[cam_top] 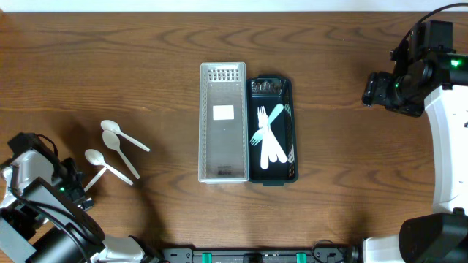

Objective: Pack container

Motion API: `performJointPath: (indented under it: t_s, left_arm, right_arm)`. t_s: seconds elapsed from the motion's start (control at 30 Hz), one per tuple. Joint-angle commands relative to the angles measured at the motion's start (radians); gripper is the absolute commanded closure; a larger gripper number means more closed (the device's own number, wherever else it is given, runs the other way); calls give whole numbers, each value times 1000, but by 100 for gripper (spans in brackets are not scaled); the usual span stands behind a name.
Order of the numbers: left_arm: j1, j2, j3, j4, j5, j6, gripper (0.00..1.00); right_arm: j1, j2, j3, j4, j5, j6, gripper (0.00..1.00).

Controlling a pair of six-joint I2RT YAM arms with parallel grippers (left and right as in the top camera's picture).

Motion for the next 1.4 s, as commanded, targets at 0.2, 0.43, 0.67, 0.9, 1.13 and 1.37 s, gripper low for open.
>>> performJointPath:
  t_s: [0.2, 0.43, 0.67, 0.9, 1.13, 1.37]
  left_arm:
    - [4, 2, -54, 92, -35, 58, 1]
    - [4, 2, -81, 131, -34, 82, 1]
    - [4, 2, -100, 114, -34, 82, 19]
    - [4, 2, -100, 80, -33, 82, 47]
    - [4, 2, -100, 61, -33, 105, 69]
    - [4, 2, -100, 62, -33, 146, 81]
  right_arm:
    - [9, -1, -6, -3, -7, -15, 25]
    - [9, -1, -6, -6, -7, -15, 26]
    - [9, -1, -6, -8, -7, -15, 26]
    - [9, -1, -6, -13, -7, -15, 25]
    - [9, -1, -6, -13, -7, -15, 25]
    - [9, -1, -6, -14, -6, -16, 25]
